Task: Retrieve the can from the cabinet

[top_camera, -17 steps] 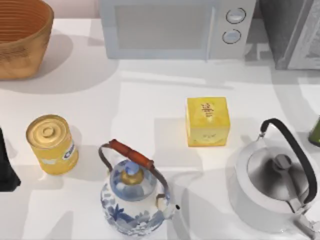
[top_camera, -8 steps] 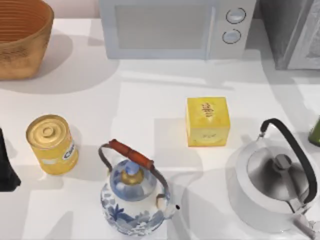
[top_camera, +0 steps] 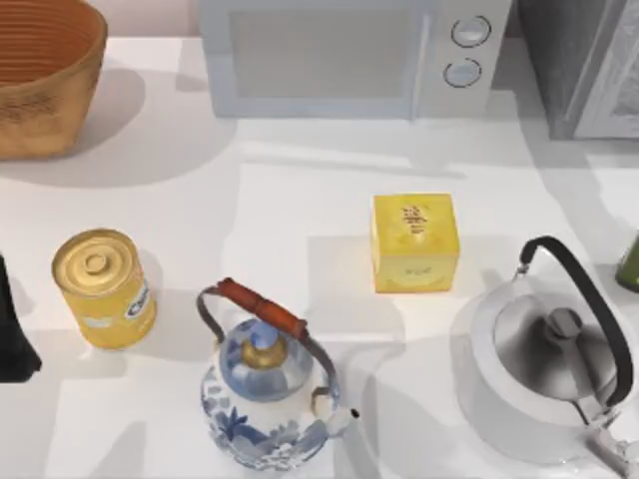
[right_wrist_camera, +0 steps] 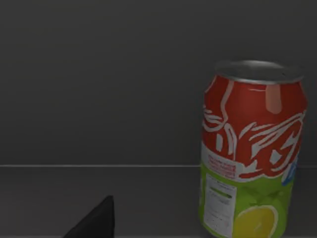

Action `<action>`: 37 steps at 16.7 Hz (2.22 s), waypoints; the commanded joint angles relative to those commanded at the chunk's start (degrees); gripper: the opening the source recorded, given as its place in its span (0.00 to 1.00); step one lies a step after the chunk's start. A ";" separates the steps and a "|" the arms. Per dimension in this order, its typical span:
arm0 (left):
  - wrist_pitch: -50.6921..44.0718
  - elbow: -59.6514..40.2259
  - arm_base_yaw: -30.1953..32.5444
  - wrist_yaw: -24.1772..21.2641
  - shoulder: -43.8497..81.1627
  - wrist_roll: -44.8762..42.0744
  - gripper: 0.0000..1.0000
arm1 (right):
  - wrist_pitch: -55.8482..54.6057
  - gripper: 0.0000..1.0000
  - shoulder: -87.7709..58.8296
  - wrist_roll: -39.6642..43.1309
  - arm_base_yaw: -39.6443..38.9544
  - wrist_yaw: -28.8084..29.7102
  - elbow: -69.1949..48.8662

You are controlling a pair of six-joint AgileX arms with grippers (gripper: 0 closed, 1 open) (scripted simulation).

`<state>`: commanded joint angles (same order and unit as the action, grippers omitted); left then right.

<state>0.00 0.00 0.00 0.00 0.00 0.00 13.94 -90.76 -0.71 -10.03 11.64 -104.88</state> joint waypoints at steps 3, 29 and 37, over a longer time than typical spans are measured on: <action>0.00 0.00 0.00 0.00 0.00 0.00 1.00 | 0.50 1.00 -3.61 0.01 0.56 -0.39 -4.32; 0.00 0.00 0.00 0.00 0.00 0.00 1.00 | 2.01 0.00 -13.48 0.03 1.93 -1.60 -15.72; 0.00 0.00 0.00 0.00 0.00 0.00 1.00 | 2.11 0.00 -13.28 -0.05 1.78 -1.56 -15.67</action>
<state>0.00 0.00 0.00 0.00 0.00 0.00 16.05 -104.04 -0.76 -8.25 10.08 -120.55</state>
